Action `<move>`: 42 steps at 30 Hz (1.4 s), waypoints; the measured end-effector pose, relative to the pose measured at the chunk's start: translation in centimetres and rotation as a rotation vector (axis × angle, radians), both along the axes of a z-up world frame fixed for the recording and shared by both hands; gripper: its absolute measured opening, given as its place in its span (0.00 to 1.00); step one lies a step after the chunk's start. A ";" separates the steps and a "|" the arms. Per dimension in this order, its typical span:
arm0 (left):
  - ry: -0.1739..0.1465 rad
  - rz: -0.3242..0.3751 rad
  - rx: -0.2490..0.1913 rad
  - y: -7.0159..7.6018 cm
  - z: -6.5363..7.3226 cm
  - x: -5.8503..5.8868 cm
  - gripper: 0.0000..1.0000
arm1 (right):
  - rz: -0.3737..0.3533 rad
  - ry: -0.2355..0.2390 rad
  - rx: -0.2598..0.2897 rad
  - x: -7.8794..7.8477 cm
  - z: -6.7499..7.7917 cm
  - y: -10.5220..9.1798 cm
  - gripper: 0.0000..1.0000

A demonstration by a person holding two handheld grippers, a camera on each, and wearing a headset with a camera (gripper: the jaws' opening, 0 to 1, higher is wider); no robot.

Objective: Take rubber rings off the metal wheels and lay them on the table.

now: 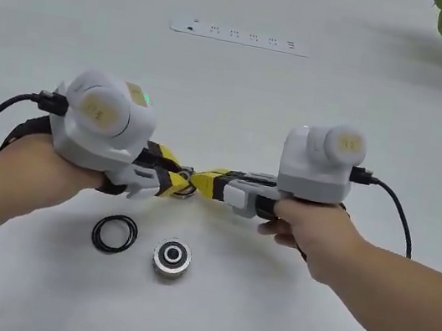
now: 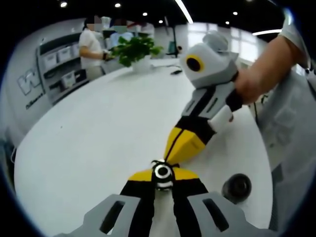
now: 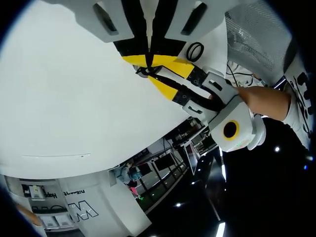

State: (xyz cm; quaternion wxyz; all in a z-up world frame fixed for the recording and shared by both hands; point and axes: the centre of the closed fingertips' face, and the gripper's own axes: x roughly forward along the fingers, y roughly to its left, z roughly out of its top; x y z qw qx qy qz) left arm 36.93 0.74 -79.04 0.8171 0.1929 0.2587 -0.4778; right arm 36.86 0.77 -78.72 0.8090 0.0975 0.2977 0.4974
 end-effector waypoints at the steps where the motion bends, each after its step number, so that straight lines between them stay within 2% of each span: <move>1: 0.000 -0.001 0.000 0.0 0.0 0.0 0.12 | 0.000 0.001 0.001 0.0 0.0 0.0 0.00; 4: 0.000 -0.004 0.000 0.0 0.0 0.0 0.12 | 0.004 0.000 0.001 0.1 -0.1 0.0 0.00; 7: 0.000 -0.005 0.000 0.0 0.0 0.0 0.12 | 0.017 0.000 0.029 0.0 0.2 0.3 0.00; 9: 0.000 -0.003 -0.003 0.0 0.0 0.1 0.12 | 0.021 -0.008 0.020 0.1 0.2 0.4 0.00; 18: -0.006 -0.009 -0.007 0.0 0.0 0.3 0.13 | -0.007 0.019 0.031 0.2 -0.1 -0.1 0.00; 21: 0.000 -0.009 -0.006 -0.1 0.0 0.3 0.13 | -0.010 0.021 0.036 0.3 0.0 -0.1 0.00; 23: 0.016 -0.004 -0.010 -0.1 0.1 0.3 0.14 | -0.013 0.022 0.038 0.3 0.1 -0.2 0.00; 27: 0.022 -0.007 -0.007 -0.1 0.2 0.1 0.17 | -0.014 0.024 0.041 0.3 0.2 -0.3 0.00; 36: 0.015 -0.023 -0.041 0.0 1.7 -0.8 0.24 | -0.009 0.027 0.067 0.1 1.2 0.0 0.00; 42: 0.004 -0.022 -0.080 0.3 3.3 -1.3 0.29 | -0.014 0.022 0.088 -0.1 2.0 0.1 0.00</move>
